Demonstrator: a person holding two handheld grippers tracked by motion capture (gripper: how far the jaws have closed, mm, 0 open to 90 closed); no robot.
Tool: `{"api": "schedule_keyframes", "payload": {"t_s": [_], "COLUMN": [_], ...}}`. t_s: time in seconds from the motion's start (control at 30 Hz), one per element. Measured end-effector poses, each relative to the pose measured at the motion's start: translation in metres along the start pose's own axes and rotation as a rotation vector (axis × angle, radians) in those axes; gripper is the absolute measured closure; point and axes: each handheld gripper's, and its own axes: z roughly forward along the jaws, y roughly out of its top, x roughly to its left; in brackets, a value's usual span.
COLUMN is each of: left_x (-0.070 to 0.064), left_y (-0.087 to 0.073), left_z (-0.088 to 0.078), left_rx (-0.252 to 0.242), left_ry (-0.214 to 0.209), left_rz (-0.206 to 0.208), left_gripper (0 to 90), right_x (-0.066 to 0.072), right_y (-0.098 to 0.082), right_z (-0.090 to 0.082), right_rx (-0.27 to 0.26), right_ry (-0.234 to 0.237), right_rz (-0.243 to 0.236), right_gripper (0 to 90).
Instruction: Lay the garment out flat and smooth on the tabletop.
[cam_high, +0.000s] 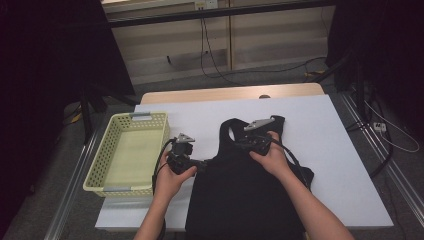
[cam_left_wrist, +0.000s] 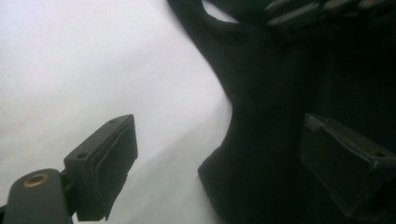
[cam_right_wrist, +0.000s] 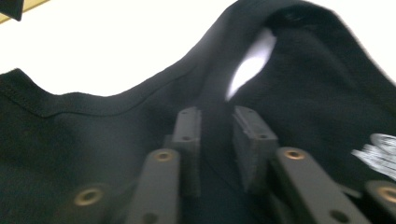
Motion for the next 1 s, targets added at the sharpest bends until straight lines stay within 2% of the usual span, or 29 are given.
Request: {"api": "schedule_keyframes", "payload": {"t_s": [0.03, 0.07, 0.13, 0.2, 0.23, 0.3, 0.37, 0.53, 0.67, 0.7, 0.77, 0.83, 0.9, 0.97, 1.0], "left_x": [0.0, 0.0, 0.0, 0.0, 0.0, 0.001, 0.001, 0.001, 0.001, 0.0, -0.001, -0.002, -0.002, -0.001, -0.001], "left_y": [0.0, 0.0, 0.0, -0.001, -0.001, -0.001, -0.001, -0.002, -0.003, -0.003, -0.005, -0.006, -0.007, -0.008, -0.009], "left_z": [0.0, 0.0, 0.0, -0.001, -0.001, -0.002, -0.002, 0.001, 0.004, 0.006, 0.009, 0.013, 0.014, 0.015, 0.016], "left_rx": [0.001, 0.003, 0.007, 0.009, 0.007, 0.001, 0.0, 0.011, 0.017, 0.025, 0.035, 0.052, 0.06, 0.063, 0.066], "left_ry": [0.0, -0.001, -0.005, -0.006, -0.004, -0.004, 0.003, -0.008, -0.01, -0.022, -0.026, -0.034, -0.033, -0.038, -0.038], "left_rz": [0.0, 0.003, 0.005, 0.006, 0.007, 0.004, -0.001, -0.003, -0.007, -0.011, -0.014, -0.01, -0.01, -0.017, -0.022], "left_gripper": [12.1, 12.1, 12.0, 12.0, 12.0, 12.1, 12.1, 12.7, 16.2, 19.4, 23.5, 28.3, 30.8, 35.0, 36.6], "right_x": [0.002, 0.003, 0.002, 0.003, 0.002, 0.0, -0.002, -0.011, -0.018, -0.02, -0.023, -0.025, -0.025, -0.025, -0.024], "right_y": [-0.001, -0.002, 0.0, 0.003, 0.004, 0.006, 0.009, 0.012, 0.007, 0.005, -0.003, -0.007, -0.008, -0.005, -0.003], "right_z": [0.005, 0.006, 0.006, 0.004, 0.002, -0.004, -0.011, -0.033, -0.044, -0.044, -0.039, -0.034, -0.03, -0.028, -0.028], "right_rx": [0.017, 0.004, 0.013, 0.02, 0.004, -0.025, -0.045, -0.075, -0.052, -0.042, 0.011, 0.044, 0.044, -0.004, -0.011], "right_ry": [-0.007, -0.003, 0.007, 0.003, -0.002, 0.014, -0.005, -0.021, -0.056, -0.061, -0.096, -0.11, -0.135, -0.14, -0.138], "right_rz": [-0.007, -0.007, 0.003, -0.005, -0.009, 0.029, 0.015, 0.033, 0.031, 0.035, 0.031, 0.032, 0.028, 0.032, 0.037], "right_gripper": [70.4, 76.8, 84.6, 86.9, 87.1, 87.1, 87.1, 86.8, 86.8, 86.8, 85.6, 81.2, 75.4, 70.6, 69.3]}}
